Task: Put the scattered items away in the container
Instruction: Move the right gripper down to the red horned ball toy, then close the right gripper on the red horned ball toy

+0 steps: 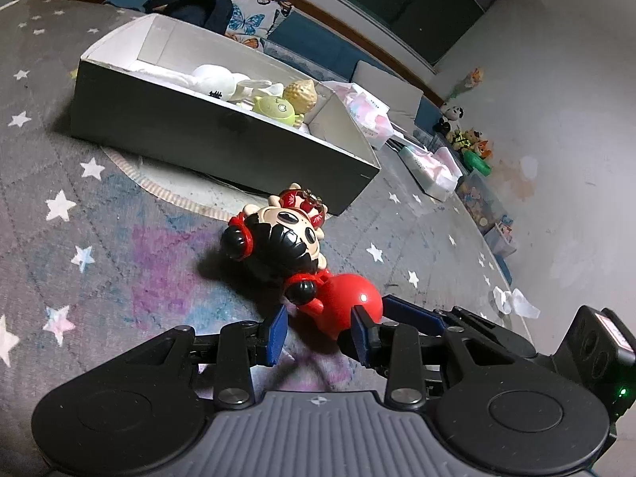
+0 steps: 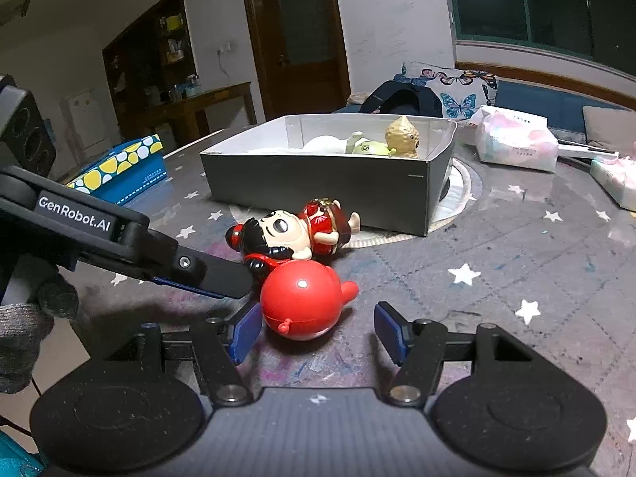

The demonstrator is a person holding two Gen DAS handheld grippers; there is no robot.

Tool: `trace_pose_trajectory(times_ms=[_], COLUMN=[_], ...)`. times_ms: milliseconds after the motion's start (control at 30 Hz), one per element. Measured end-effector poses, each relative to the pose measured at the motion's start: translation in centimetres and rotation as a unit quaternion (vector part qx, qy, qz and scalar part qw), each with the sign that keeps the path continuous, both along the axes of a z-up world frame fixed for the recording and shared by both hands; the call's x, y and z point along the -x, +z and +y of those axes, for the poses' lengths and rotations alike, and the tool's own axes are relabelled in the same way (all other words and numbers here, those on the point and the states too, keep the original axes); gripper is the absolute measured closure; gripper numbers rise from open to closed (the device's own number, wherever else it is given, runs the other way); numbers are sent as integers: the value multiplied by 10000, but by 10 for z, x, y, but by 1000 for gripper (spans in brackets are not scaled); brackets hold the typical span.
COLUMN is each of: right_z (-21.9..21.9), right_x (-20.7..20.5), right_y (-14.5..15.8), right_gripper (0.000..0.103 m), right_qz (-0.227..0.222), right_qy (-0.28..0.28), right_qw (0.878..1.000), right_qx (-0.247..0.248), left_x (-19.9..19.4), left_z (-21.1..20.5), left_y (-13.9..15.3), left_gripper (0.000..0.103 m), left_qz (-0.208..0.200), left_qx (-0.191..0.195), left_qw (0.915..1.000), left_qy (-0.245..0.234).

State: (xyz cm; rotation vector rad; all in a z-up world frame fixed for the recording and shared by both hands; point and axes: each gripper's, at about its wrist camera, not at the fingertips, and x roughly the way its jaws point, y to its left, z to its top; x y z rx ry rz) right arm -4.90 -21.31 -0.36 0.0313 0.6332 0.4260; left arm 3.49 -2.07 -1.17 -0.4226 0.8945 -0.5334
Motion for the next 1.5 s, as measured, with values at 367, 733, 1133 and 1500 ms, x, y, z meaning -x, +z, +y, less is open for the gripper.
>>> trace_pose_trajectory(times_ms=[367, 733, 1133, 1500], right_z=[-7, -20, -33, -41], right_x=[-15, -24, -40, -42], right_y=[-11, -12, -10, -7], right_gripper=[51, 54, 52, 52], right_qz=[147, 209, 305, 238], right_qy=[286, 636, 1104, 1245], right_qw=[9990, 9968, 9925, 9912], right_qx=[-312, -429, -432, -387], left_x=[-12, -15, -17, -12], left_z=[-1, -2, -7, -7], left_y=[-10, -19, -24, -24], left_gripper=[66, 66, 66, 66], left_qz=[321, 577, 815, 782], left_qx=[178, 548, 977, 1124], left_qw=[9992, 9960, 9896, 9875], left_qy=[162, 405, 664, 779])
